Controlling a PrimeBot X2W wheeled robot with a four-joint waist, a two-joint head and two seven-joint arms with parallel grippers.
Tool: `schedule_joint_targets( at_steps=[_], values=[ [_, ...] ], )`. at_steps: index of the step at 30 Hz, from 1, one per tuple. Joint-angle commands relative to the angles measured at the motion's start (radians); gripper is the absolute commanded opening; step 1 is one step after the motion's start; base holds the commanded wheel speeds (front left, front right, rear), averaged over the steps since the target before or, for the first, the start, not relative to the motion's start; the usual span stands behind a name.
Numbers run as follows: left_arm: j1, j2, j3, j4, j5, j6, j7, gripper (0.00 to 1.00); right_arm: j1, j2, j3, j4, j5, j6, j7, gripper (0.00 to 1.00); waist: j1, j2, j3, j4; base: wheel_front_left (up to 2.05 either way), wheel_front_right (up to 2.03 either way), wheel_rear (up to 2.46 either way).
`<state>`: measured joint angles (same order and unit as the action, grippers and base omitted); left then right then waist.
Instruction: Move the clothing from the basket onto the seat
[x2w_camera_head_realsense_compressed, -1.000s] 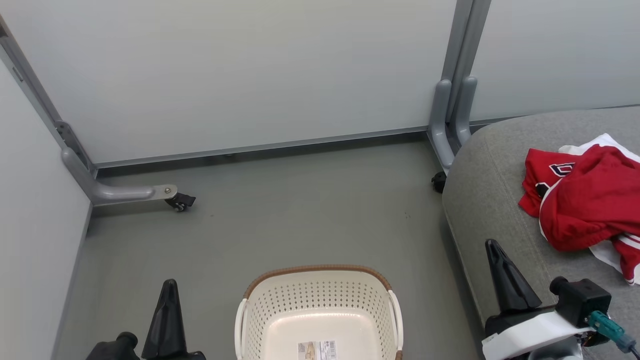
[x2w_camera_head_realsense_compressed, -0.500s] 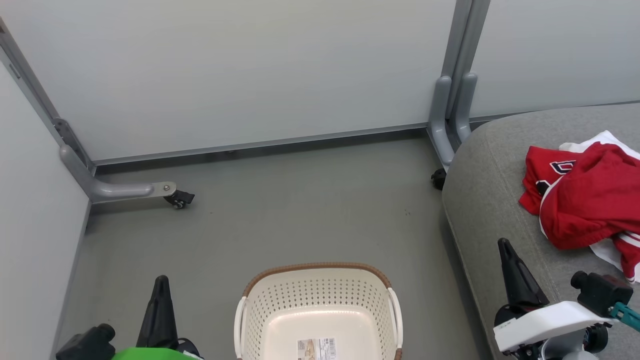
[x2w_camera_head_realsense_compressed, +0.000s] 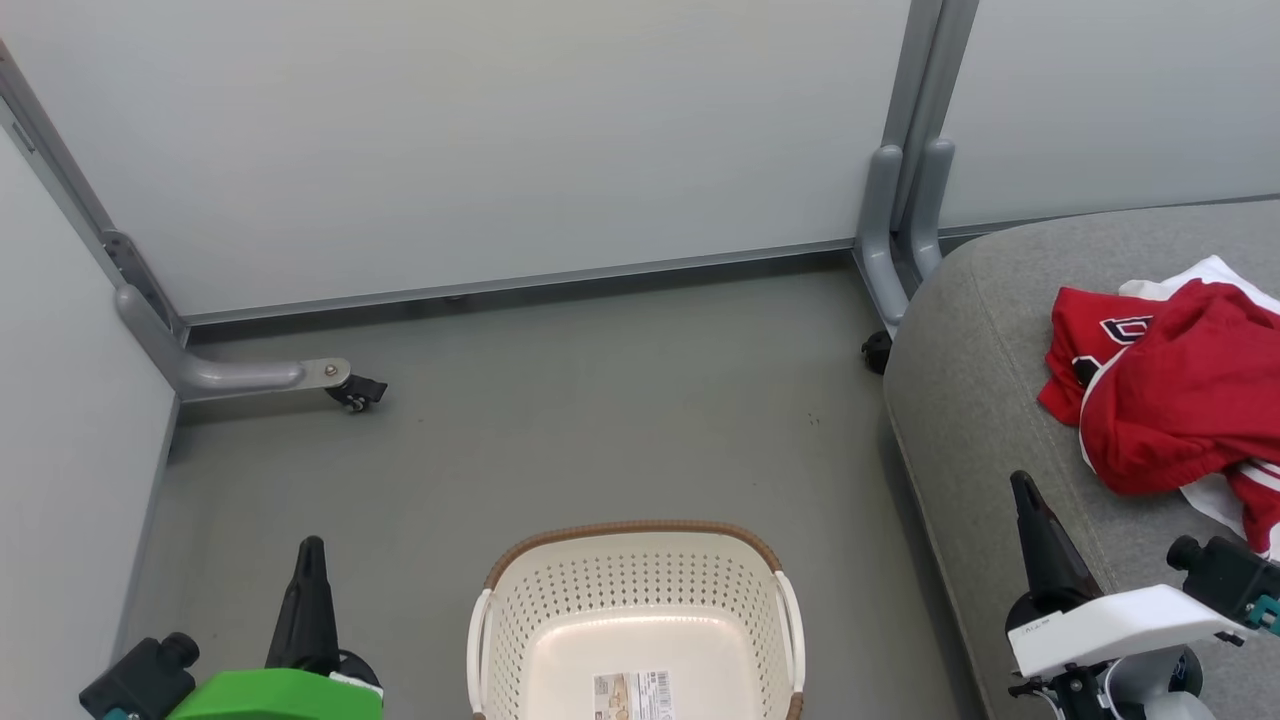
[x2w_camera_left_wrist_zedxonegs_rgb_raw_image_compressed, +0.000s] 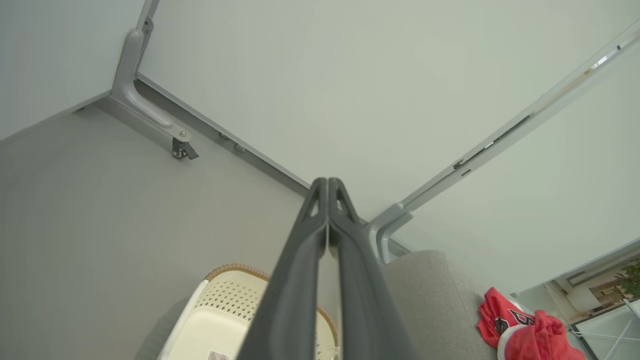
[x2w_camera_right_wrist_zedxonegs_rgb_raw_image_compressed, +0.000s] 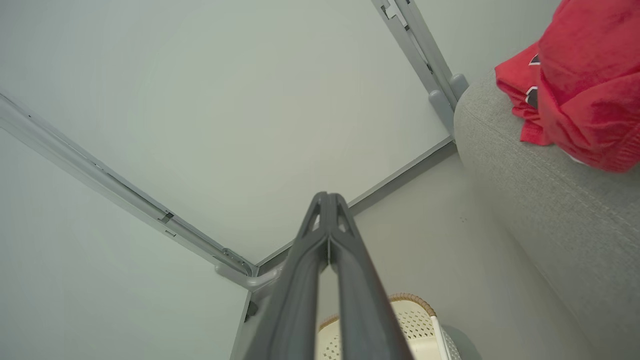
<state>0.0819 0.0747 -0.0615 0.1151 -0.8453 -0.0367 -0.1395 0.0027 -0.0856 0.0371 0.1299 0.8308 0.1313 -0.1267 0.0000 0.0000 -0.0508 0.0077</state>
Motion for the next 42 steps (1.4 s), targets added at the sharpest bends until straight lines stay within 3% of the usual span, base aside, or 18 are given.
schedule_joint_targets(
  at_steps=[1, 42],
  values=[
    [-0.035, 0.009, 0.009, -0.005, -0.037, -0.010, 0.008, 0.00, -0.031, -0.007, -0.008, -0.005, 0.037, 0.000, 0.009, 0.00, 0.0000, 0.0000, 0.001, 0.000, 0.00, 0.00, 0.00],
    [-0.127, 0.014, 0.074, 0.068, -0.473, -0.060, 0.123, 0.00, -0.079, 0.003, -0.071, 0.062, 0.472, 0.000, 0.126, 0.00, 0.0000, 0.0000, 0.026, -0.004, 0.00, 0.00, 0.00]
  ],
)
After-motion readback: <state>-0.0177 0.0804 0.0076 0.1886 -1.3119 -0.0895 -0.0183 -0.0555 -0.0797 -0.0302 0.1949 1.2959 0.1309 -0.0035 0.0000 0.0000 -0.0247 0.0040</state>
